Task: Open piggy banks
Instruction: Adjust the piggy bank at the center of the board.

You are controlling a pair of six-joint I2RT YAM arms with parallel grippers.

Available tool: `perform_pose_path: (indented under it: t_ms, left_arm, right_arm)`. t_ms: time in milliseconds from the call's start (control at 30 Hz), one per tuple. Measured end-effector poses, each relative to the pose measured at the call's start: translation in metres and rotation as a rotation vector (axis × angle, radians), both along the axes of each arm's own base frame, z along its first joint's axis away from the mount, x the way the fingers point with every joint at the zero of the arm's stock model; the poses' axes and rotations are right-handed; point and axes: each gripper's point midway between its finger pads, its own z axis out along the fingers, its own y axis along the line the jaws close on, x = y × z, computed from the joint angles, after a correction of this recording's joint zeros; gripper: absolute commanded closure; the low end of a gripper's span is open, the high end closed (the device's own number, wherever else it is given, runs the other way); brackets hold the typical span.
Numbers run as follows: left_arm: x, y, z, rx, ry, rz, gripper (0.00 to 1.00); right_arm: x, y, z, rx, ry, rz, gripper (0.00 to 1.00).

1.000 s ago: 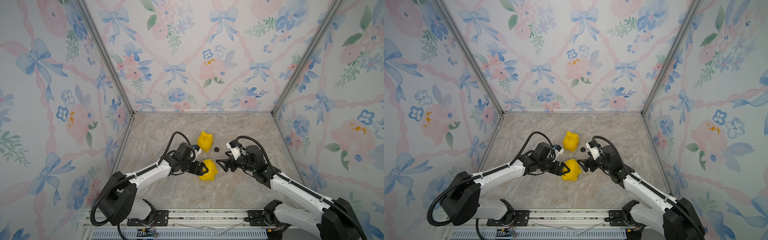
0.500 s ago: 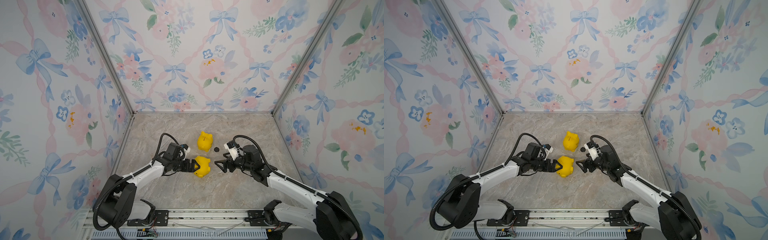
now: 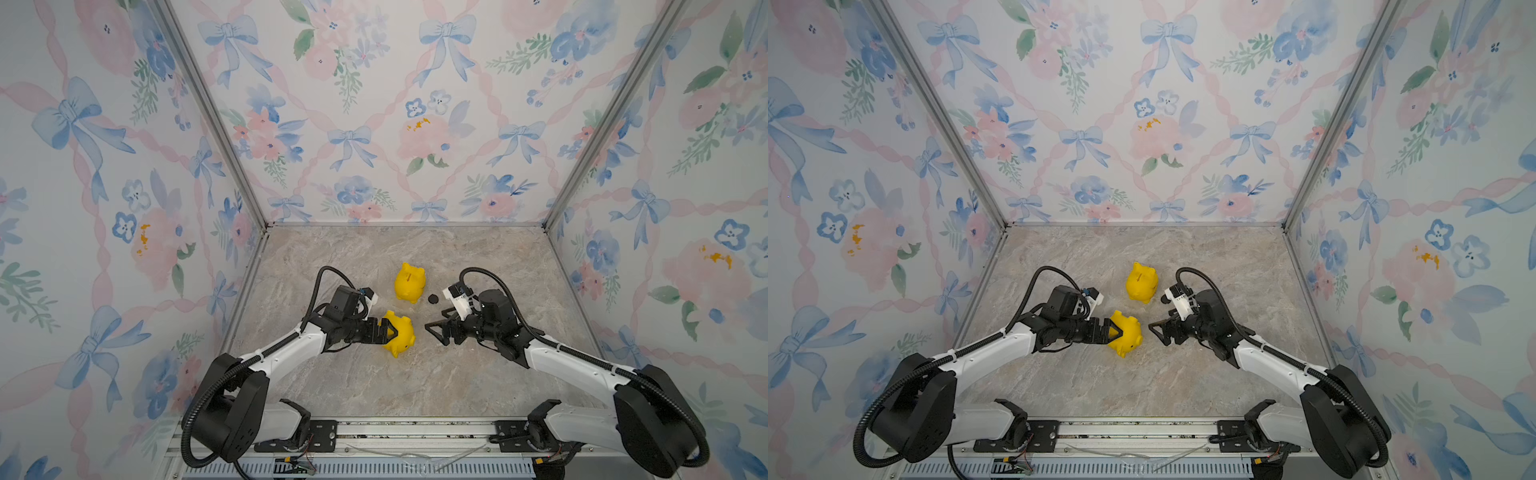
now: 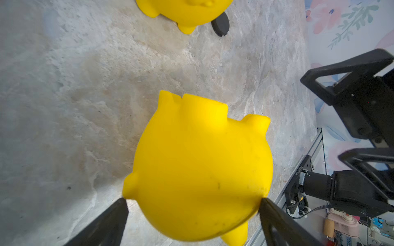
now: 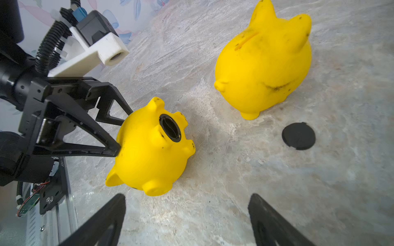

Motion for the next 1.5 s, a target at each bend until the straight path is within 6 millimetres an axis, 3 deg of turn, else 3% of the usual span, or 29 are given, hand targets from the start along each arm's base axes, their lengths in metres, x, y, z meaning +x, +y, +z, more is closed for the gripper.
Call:
perform_pose_path:
  t_ms: [433, 767, 1000, 1167, 1500]
  left_arm:
    - [0.007, 0.002, 0.004, 0.016, -0.024, 0.020, 0.02]
    - [0.016, 0.009, 0.033, -0.006, -0.118, 0.067, 0.02]
    - [0.012, 0.009, 0.035, -0.040, -0.106, 0.089, 0.02]
    - [0.006, 0.011, 0.022, -0.041, -0.060, 0.110, 0.02]
    - [0.010, 0.009, 0.019, -0.055, -0.053, 0.128, 0.02]
  right_arm:
    - [-0.001, 0.008, -0.013, -0.011, 0.026, 0.008, 0.09]
    - [0.008, 0.002, -0.048, -0.108, 0.079, -0.073, 0.11]
    - [0.011, 0.011, -0.060, -0.160, 0.080, -0.089, 0.11]
    - [0.000, 0.026, -0.064, -0.175, 0.076, -0.043, 0.11]
    - [-0.029, 0.051, -0.059, -0.176, 0.043, 0.067, 0.11]
